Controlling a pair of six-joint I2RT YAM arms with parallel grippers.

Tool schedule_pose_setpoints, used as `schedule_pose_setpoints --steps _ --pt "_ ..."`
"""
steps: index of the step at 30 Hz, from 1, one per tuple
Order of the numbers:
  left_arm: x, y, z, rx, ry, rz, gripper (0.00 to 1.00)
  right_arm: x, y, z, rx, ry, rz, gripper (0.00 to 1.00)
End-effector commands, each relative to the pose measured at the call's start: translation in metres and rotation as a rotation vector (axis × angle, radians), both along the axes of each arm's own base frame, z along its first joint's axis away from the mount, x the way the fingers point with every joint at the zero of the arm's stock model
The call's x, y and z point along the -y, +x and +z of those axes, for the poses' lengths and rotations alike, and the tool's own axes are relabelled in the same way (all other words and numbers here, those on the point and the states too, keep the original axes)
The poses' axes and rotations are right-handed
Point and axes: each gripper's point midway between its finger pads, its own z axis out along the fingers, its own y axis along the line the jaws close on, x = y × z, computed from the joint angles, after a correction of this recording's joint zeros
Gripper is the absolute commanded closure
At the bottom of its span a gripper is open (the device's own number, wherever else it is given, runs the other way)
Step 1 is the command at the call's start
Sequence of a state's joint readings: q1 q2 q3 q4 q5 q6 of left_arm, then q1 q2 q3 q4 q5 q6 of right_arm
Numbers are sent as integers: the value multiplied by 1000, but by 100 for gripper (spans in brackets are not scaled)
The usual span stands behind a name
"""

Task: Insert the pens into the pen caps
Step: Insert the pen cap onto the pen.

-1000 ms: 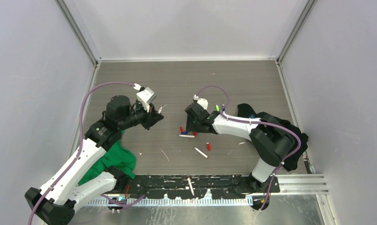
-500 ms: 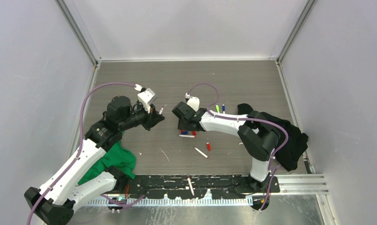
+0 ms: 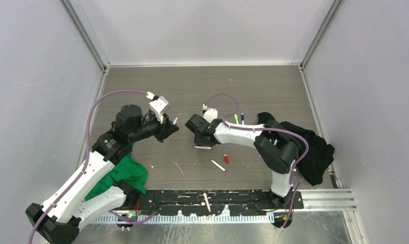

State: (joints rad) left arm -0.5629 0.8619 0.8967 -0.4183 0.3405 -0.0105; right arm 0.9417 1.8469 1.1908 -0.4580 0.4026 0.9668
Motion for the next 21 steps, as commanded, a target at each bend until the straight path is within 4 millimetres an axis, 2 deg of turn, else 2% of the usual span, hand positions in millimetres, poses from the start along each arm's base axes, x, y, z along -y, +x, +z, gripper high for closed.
schedule_pose_setpoints --steps 1,15,21 --pt "3 0 34 98 -59 -11 100 -6 12 18 63 11 -44 58" --pt "-1 5 32 94 -46 22 100 -9 -1 12 52 23 -40 65" --pt "-2 7 30 95 -34 31 100 -14 -3 14 56 15 -9 64"
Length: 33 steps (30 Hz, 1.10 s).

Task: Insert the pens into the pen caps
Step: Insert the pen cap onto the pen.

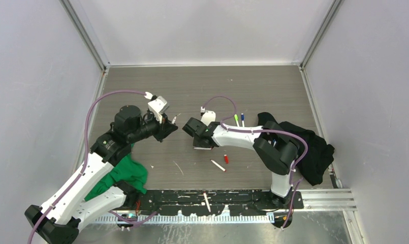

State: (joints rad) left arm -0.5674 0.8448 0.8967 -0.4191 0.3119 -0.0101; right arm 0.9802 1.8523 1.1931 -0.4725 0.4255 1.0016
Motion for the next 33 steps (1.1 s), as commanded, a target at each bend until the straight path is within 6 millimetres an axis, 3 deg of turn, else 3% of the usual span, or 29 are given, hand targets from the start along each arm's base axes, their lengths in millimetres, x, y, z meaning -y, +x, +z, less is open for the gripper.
schedule_pose_setpoints --steps 1,6,16,26,33 --pt "2 6 25 76 -33 9 100 -8 9 15 53 17 -6 63" --pt "1 6 26 79 -35 9 100 -12 12 15 57 11 0 59" --pt "0 4 30 90 -42 10 100 -20 4 9 38 27 7 62" --pt "0 3 31 90 -45 8 100 -7 -12 9 36 -4 -8 53" --pt "1 4 29 86 -41 8 100 -20 -8 4 39 22 7 54"
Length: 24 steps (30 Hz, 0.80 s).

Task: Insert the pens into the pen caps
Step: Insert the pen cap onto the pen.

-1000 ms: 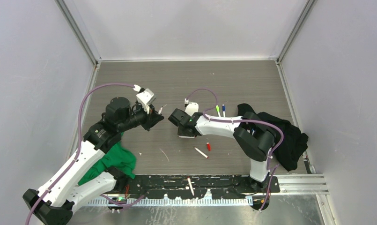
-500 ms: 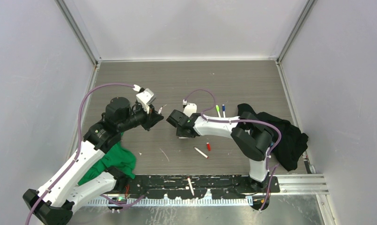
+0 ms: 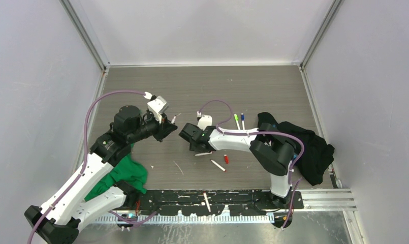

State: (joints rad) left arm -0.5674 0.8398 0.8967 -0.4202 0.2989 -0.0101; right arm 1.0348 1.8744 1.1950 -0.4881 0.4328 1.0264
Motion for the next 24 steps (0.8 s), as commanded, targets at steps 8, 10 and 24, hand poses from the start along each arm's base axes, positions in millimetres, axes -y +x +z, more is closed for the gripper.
schedule_pose_setpoints --steps 8,10,24 --pt "2 3 28 80 -43 -3 100 -12 20 5 67 -9 -12 59" --pt "2 3 28 80 -43 -3 100 -9 19 3 64 -20 -17 60" --pt "2 2 30 86 -46 -2 100 0 18 -1 69 -83 10 82"
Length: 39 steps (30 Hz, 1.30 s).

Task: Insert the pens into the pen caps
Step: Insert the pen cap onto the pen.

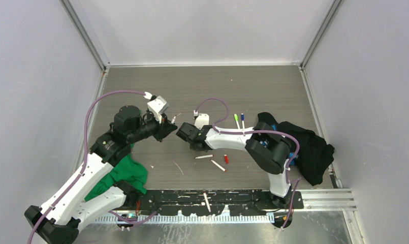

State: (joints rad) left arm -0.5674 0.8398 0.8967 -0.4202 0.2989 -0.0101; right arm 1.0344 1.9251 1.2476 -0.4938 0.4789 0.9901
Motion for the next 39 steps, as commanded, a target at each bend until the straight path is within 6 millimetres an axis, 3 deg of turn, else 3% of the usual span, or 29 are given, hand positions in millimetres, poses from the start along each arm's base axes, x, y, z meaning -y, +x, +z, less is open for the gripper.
schedule_pose_setpoints --steps 1,6,7,11,16,24,27,33,39 --pt "2 2 30 87 -47 -3 100 6 5 3 33 -42 0 82" --pt "3 1 31 81 -58 -8 100 14 0 11 44 -47 11 95" --pt "4 1 33 81 -66 -8 100 17 1 16 52 -42 11 99" --pt "12 -4 36 45 -121 -31 100 22 -1 46 108 26 27 99" --pt "40 -22 41 -53 -247 -176 100 28 -7 114 249 281 74 99" --pt "70 -76 71 -85 -436 -571 100 50 -32 274 662 839 191 99" --pt "73 -89 75 -114 -464 -671 100 59 -50 323 817 1009 262 99" --pt "77 -99 71 -162 -455 -754 100 59 -87 382 983 1218 458 99" --pt "81 -105 67 -193 -444 -794 100 47 -104 402 996 1297 578 99"
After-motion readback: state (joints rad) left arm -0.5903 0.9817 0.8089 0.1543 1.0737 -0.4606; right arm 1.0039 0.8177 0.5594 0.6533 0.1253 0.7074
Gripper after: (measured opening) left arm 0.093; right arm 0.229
